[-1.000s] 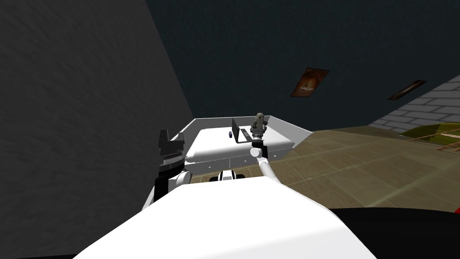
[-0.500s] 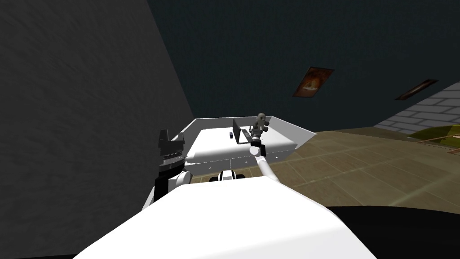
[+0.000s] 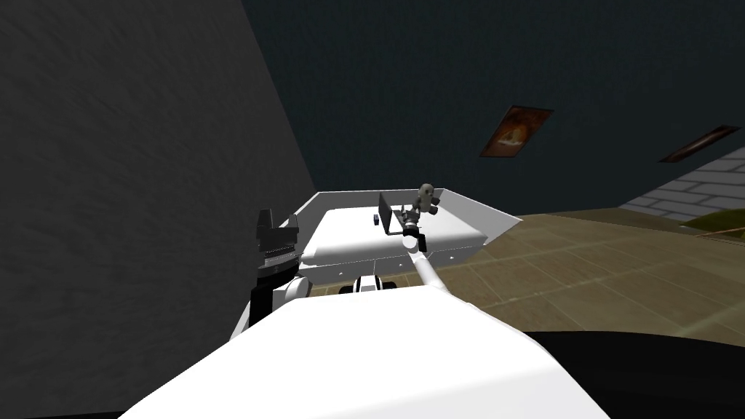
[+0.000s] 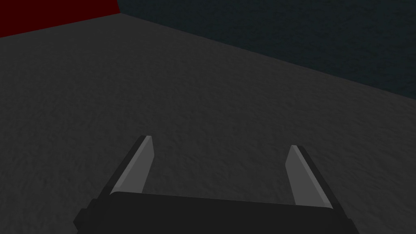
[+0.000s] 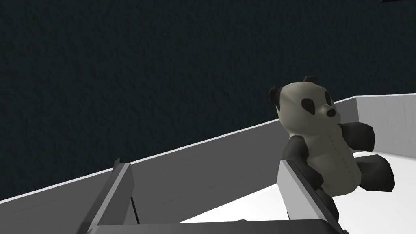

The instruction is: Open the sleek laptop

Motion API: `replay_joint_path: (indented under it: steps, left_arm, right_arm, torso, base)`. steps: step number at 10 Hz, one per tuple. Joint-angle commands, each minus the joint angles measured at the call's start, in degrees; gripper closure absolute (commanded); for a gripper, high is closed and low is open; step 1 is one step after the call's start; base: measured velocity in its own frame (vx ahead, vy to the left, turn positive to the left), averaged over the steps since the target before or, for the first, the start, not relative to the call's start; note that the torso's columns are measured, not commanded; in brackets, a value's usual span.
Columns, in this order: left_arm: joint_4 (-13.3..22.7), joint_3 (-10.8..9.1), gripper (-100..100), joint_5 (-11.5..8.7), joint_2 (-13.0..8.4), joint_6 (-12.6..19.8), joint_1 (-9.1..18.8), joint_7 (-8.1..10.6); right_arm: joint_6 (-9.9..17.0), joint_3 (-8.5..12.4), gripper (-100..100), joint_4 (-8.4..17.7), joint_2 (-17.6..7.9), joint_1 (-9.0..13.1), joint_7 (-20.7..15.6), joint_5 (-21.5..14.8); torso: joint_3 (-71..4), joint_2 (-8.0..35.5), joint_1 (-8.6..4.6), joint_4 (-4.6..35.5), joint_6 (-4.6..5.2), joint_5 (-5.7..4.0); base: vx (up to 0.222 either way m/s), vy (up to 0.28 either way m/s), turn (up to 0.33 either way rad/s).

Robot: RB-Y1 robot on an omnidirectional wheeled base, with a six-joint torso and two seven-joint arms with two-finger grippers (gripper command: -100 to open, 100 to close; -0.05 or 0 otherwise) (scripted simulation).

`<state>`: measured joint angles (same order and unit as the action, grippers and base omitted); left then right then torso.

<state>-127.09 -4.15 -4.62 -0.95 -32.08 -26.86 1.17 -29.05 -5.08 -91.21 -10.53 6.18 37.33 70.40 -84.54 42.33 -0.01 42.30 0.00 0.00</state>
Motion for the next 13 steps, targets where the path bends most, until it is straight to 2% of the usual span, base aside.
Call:
replay_joint_path:
  steps: [1, 5, 6, 8, 9, 11, 12, 13]
  left_arm:
    - [0.0, 0.00, 0, 0.0, 0.0, 0.0, 0.0, 0.00]
    - [0.0, 0.00, 0, 0.0, 0.0, 0.0, 0.0, 0.00]
    - [0.0, 0.00, 0, 0.0, 0.0, 0.0, 0.0, 0.00]
    - [0.0, 0.00, 0, 0.0, 0.0, 0.0, 0.0, 0.00]
    - [0.0, 0.00, 0, 0.0, 0.0, 0.0, 0.0, 0.00]
    - [0.0, 0.00, 0, 0.0, 0.0, 0.0, 0.0, 0.00]
    - [0.0, 0.00, 0, 0.0, 0.0, 0.0, 0.0, 0.00]
    - [0.0, 0.00, 0, 0.0, 0.0, 0.0, 0.0, 0.00]
  right_arm:
    - [1.3, 0.0, -100, 2.8, 1.8, 1.2, 3.2, 4.3]
    - [2.7, -0.1, -100, 6.5, 6.2, 2.1, 7.3, 9.9]
    - [2.7, -0.1, -100, 6.5, 6.2, 2.1, 7.3, 9.9]
    - [3.1, -0.1, -100, 8.0, 9.3, 2.1, 8.6, 11.6]
    - [3.1, -0.1, -100, 8.0, 9.3, 2.1, 8.6, 11.6]
    - [3.4, -0.1, -100, 9.1, 12.3, 1.9, 9.4, 12.7]
    - [3.5, 0.0, -100, 8.3, 11.7, 1.8, 8.5, 12.6]
    - [3.9, 0.6, -100, 8.9, 12.7, 3.0, 7.1, 13.2]
  torso:
    - [0.0, 0.0, 0.03, 0.0, -0.01, 0.01]
    - [0.0, -0.1, -0.01, 0.0, 0.00, 0.00]
    - [0.0, 0.0, 0.01, 0.0, 0.00, 0.00]
    - [0.0, 0.0, 0.02, 0.0, 0.00, 0.01]
    - [0.0, 0.0, 0.02, 0.0, 0.00, 0.01]
    - [0.0, 0.0, -0.01, 0.0, 0.00, 0.00]
    - [0.0, -0.1, 0.00, 0.0, 0.00, 0.00]
    - [0.0, 0.0, -0.01, 0.0, 0.01, 0.00]
  base:
    - [0.046, 0.010, 0.052]
    - [0.057, 0.004, 0.045]
    - [0.029, 0.005, 0.011]
    - [0.027, 0.003, 0.026]
    - [0.021, 0.004, 0.011]
    - [0.026, -0.002, 0.018]
    - [0.013, 0.000, 0.007]
    - [0.066, -0.031, -0.040]
